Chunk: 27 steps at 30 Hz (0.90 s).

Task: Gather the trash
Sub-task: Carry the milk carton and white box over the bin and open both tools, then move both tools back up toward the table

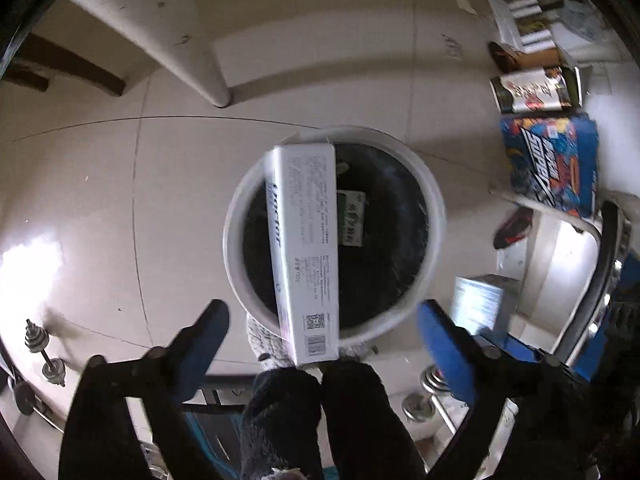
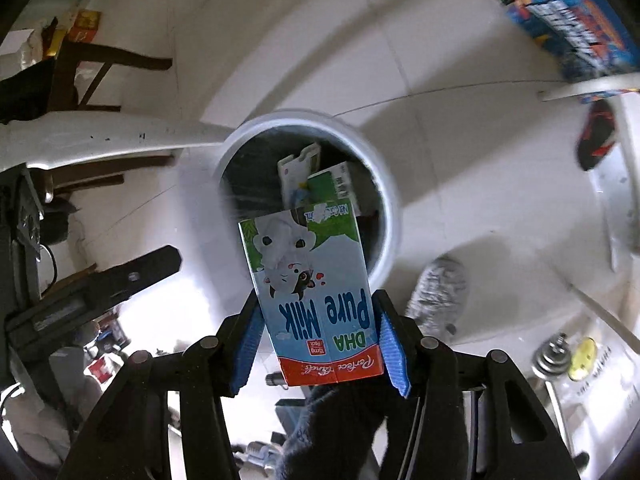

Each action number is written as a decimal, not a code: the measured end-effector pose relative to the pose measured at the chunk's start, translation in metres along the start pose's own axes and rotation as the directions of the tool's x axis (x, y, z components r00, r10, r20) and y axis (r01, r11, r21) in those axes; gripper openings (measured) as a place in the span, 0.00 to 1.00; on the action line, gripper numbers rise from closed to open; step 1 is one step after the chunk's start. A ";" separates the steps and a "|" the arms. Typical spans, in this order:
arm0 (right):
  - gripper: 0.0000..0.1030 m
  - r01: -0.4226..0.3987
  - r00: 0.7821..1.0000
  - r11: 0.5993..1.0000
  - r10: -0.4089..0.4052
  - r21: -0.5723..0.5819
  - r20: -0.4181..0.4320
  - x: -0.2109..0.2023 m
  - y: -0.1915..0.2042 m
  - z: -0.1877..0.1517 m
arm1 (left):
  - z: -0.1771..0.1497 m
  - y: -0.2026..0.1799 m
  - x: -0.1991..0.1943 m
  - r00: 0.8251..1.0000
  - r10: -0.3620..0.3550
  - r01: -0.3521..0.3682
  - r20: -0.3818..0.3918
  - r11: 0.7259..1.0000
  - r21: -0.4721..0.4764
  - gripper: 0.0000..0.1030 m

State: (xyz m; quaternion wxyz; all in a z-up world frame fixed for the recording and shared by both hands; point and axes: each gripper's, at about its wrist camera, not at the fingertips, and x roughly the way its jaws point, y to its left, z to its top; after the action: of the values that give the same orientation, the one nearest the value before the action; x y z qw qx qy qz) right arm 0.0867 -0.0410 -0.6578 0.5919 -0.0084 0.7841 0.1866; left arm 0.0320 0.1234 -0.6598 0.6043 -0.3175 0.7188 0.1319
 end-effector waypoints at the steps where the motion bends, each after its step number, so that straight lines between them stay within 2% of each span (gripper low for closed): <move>1: 0.80 -0.017 1.000 1.000 0.017 -0.007 -0.003 0.007 -0.001 0.003 | -0.002 0.004 -0.002 1.000 0.007 -0.007 0.005 1.000 -0.010 0.96; 2: 0.90 -0.027 1.000 1.000 0.027 -0.015 -0.001 0.011 -0.001 0.005 | -0.003 0.007 -0.004 1.000 0.015 -0.014 0.018 1.000 -0.021 0.96; 3: 0.93 -0.029 1.000 0.999 0.029 -0.021 0.003 0.012 -0.002 0.005 | -0.006 0.010 -0.008 0.999 0.031 -0.030 0.041 0.999 -0.029 0.97; 5: 0.96 -0.010 1.000 0.999 0.010 -0.040 0.017 0.012 -0.002 0.005 | -0.010 0.019 -0.018 0.994 0.064 -0.061 0.085 0.998 -0.028 0.99; 7: 0.98 0.024 0.999 0.999 -0.023 -0.046 0.030 0.007 -0.002 0.004 | -0.017 0.021 -0.027 0.983 0.117 -0.114 0.144 0.993 -0.027 0.99; 10: 0.98 0.107 0.993 0.992 -0.103 -0.073 0.065 -0.002 0.003 0.002 | -0.025 0.016 -0.033 0.971 0.169 -0.169 0.170 0.986 -0.018 0.99; 15: 0.98 0.229 0.969 0.966 -0.213 -0.119 0.128 -0.023 0.015 -0.003 | -0.044 0.007 -0.049 0.968 0.180 -0.183 0.173 0.983 0.001 0.99; 17: 0.98 0.250 0.962 0.959 -0.231 -0.130 0.146 -0.033 0.020 -0.007 | -0.048 0.000 -0.055 0.967 0.184 -0.189 0.176 0.982 0.010 0.99; 27: 0.98 0.267 0.955 0.951 -0.239 -0.154 0.178 -0.101 0.041 -0.041 | -0.088 -0.018 -0.124 0.961 0.173 -0.179 0.215 0.984 0.009 0.99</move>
State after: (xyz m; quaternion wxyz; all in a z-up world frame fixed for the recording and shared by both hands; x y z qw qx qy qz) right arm 0.0696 -0.0364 -0.5431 0.6680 -0.1465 0.7076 0.1778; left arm -0.0177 0.0953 -0.5177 0.6681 -0.2276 0.6771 0.2082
